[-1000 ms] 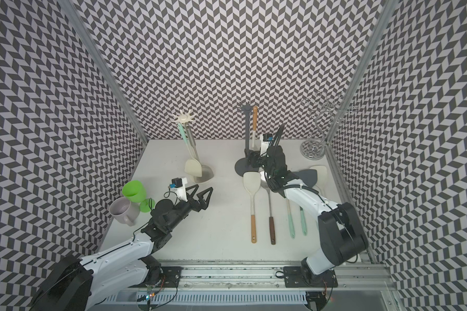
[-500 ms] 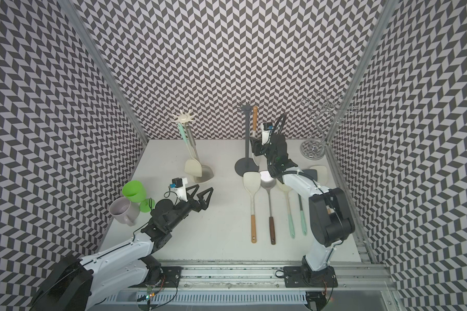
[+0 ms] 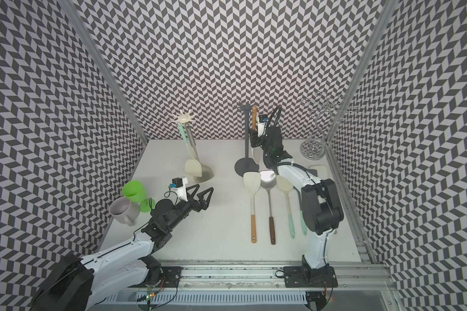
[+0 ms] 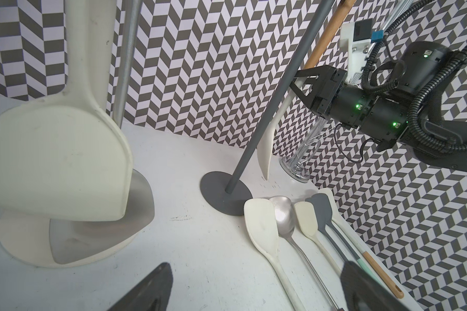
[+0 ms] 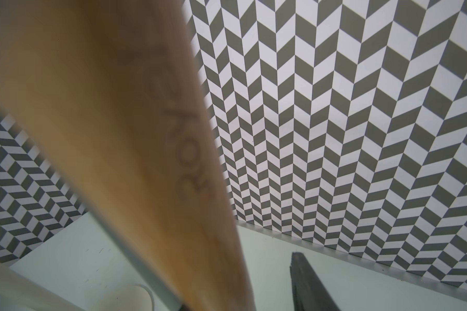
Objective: Take the spatula off the kitchen utensil rack
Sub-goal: Take off the spatula from the rack.
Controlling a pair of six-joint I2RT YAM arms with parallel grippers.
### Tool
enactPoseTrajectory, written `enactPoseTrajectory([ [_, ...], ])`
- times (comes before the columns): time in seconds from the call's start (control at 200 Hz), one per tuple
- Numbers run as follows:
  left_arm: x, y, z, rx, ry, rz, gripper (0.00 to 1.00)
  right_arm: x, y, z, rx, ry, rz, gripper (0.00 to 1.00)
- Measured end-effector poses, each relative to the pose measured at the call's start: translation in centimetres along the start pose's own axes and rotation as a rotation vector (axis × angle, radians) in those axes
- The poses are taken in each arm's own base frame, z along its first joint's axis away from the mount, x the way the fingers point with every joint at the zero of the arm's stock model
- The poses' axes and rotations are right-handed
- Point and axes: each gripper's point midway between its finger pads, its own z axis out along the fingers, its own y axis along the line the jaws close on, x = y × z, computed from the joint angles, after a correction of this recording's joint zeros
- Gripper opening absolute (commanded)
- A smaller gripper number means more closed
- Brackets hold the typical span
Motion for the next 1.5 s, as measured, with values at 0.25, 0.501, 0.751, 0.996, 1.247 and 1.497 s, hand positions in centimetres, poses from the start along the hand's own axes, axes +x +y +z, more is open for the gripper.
enactPoseTrajectory([
  [0.25,0.1,-0.1,0.0,0.004,0.004,0.000,0.99,-0.3,-0.2,0.0,0.011,-0.006,-0.026,0.10],
  [0.501,0.1,-0.1,0.0,0.008,0.003,0.000,0.99,-0.6,-0.8,-0.5,0.054,0.005,-0.026,0.00],
  [0.751,-0.1,-0.2,0.0,0.011,-0.003,0.001,0.99,-0.8,-2.6,-1.2,0.164,0.020,-0.019,0.00],
  [0.996,-0.6,-0.4,-0.2,0.016,-0.017,0.002,0.99,-1.1,-5.3,-2.1,0.331,0.042,0.007,0.00],
  [1.247,-1.1,-0.6,-0.4,0.023,-0.034,0.003,0.99,-2.9,-6.0,-3.7,0.386,0.020,0.026,0.00],
  [1.497,-1.3,-0.8,-0.5,0.029,-0.041,0.002,0.99,-4.7,-5.4,-7.3,0.374,-0.009,0.051,0.00],
])
